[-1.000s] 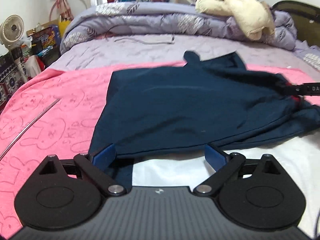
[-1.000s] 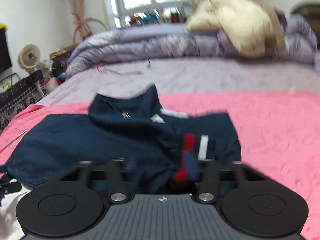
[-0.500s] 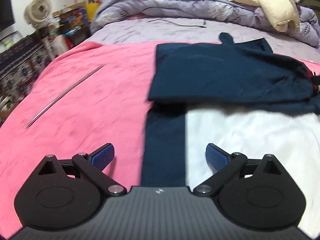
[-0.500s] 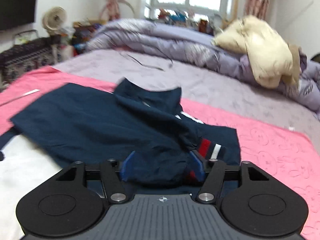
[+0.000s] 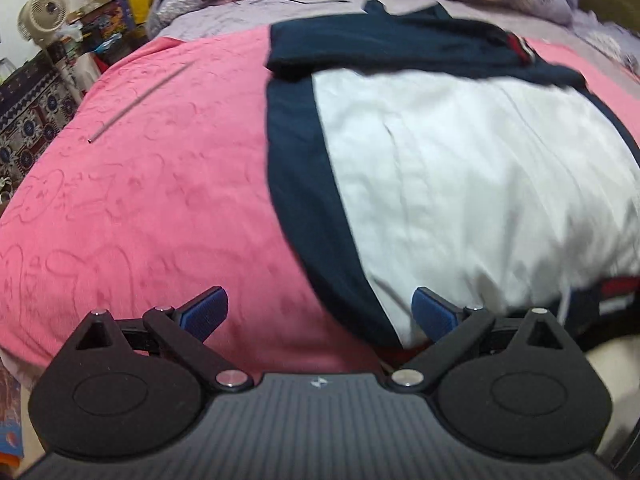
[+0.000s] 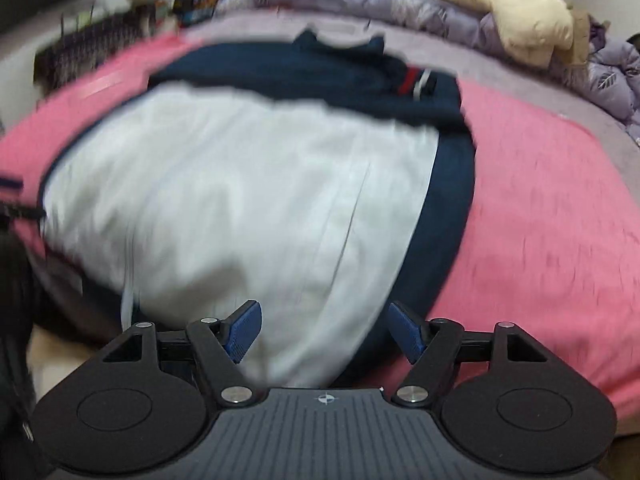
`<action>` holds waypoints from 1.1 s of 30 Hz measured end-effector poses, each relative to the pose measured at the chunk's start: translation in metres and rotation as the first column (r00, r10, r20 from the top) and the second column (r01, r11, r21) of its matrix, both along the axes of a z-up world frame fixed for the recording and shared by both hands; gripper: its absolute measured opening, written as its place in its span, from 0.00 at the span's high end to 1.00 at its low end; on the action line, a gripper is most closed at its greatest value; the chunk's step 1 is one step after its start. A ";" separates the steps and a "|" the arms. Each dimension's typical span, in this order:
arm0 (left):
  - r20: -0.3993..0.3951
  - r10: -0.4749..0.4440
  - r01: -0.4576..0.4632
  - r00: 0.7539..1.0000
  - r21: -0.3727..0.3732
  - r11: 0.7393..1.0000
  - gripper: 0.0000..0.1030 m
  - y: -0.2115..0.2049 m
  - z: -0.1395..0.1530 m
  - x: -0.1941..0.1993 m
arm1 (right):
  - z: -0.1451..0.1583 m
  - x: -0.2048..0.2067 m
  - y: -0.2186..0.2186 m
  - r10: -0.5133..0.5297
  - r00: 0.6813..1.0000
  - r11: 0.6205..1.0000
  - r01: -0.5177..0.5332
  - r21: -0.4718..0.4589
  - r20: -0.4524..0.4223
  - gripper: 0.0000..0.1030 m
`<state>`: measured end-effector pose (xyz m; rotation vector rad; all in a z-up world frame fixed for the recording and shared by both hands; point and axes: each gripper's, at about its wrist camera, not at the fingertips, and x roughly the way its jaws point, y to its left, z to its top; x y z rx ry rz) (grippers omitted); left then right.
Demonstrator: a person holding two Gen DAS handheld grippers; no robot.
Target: Fold clothes
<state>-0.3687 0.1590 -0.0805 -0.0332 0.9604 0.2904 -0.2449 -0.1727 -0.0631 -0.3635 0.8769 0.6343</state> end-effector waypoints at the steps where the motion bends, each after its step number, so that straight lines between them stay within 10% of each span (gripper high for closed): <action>1: -0.005 -0.006 0.006 1.000 -0.001 1.000 0.03 -0.004 -0.003 -0.001 | -0.006 -0.004 0.004 0.017 1.000 1.000 -0.017 -0.024 -0.012 0.30; 15: -0.088 -0.027 0.009 0.996 -0.201 0.980 0.18 -0.017 -0.061 0.025 | -0.061 0.025 -0.009 -0.157 0.934 0.983 0.180 0.046 -0.321 0.16; 17: -0.048 -0.012 0.000 0.999 -0.241 0.971 0.37 -0.014 -0.059 0.025 | -0.073 0.032 -0.009 -0.159 0.904 0.982 0.187 0.032 -0.398 0.14; 19: -0.024 0.019 -0.025 1.000 -0.266 0.964 0.60 -0.010 -0.056 0.022 | -0.079 0.037 -0.012 -0.159 0.874 0.975 0.212 0.066 -0.458 0.57; 22: 0.032 0.063 -0.048 0.997 -0.338 0.940 0.83 -0.004 -0.042 0.004 | -0.060 0.028 -0.023 -0.161 0.892 0.964 0.233 0.125 -0.423 0.78; 33: 0.481 0.019 0.134 0.876 -0.282 0.950 0.74 0.016 0.086 -0.010 | 0.093 0.027 -0.048 -0.038 0.987 0.840 0.116 0.529 -0.157 0.75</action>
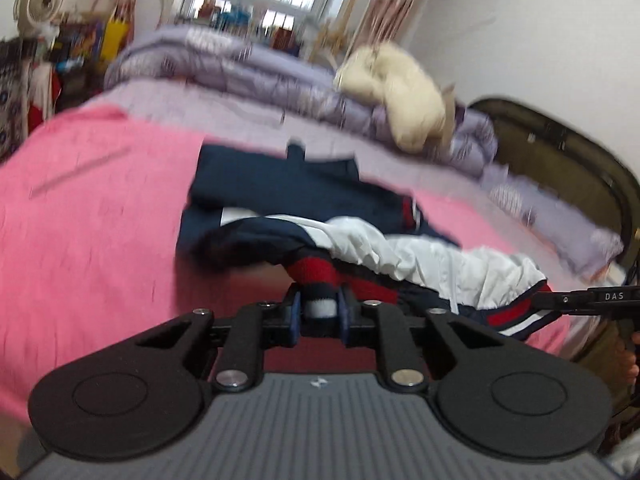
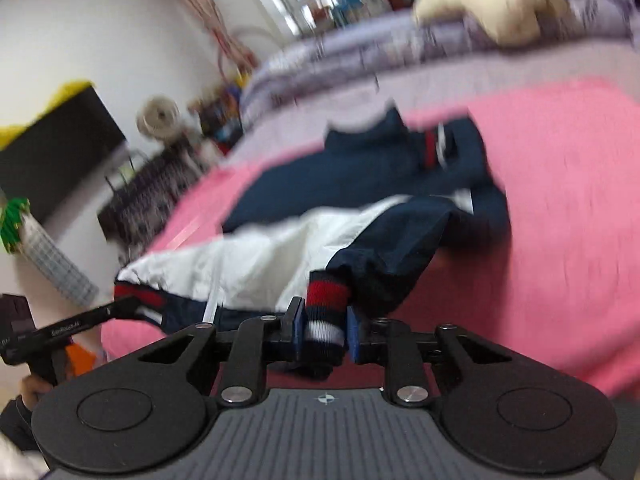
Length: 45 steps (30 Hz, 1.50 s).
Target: Fold clothes
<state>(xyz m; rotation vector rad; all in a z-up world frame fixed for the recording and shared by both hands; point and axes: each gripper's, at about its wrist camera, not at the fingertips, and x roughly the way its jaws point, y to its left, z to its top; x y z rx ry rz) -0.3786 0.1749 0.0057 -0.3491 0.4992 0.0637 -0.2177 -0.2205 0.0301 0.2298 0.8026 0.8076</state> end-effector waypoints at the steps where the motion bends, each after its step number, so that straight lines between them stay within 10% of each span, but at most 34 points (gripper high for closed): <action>1: -0.006 0.014 -0.014 1.000 0.014 1.000 0.73 0.007 -0.002 0.013 | -0.002 0.011 0.007 -0.016 1.000 1.000 0.016 -0.006 0.023 0.74; 8: -0.078 0.094 -0.094 0.993 0.003 0.996 0.73 0.028 -0.018 0.087 | -0.043 0.090 0.039 -0.126 0.988 0.990 0.131 0.049 -0.091 0.71; 12: -0.063 0.106 -0.103 0.992 0.052 0.993 0.65 0.033 -0.012 0.109 | -0.043 0.117 0.055 -0.130 0.991 0.985 0.134 0.105 -0.043 0.48; 19: -0.161 0.191 -0.181 0.968 0.075 0.981 0.60 0.063 -0.031 0.142 | -0.038 0.108 0.079 -0.063 0.963 0.956 0.134 -0.260 0.263 0.41; 26: -0.179 0.191 -0.181 0.965 0.070 0.981 0.52 0.071 -0.042 0.137 | -0.069 0.059 0.122 0.362 0.814 0.734 0.053 -0.677 0.455 0.39; 31: -0.167 0.174 -0.140 0.970 0.198 0.970 0.42 0.057 -0.026 0.117 | -0.080 0.051 0.161 0.480 0.662 0.695 0.114 -0.710 0.576 0.30; 38: -0.177 0.070 0.031 0.982 0.511 0.859 0.27 0.043 -0.019 0.091 | -0.082 0.056 0.182 0.695 0.436 0.585 0.120 -0.802 0.572 0.20; 45: -0.244 -0.142 0.268 0.959 0.637 0.723 0.26 0.022 -0.046 0.135 | -0.070 0.094 0.186 0.654 0.571 0.633 -0.053 -0.773 0.496 0.28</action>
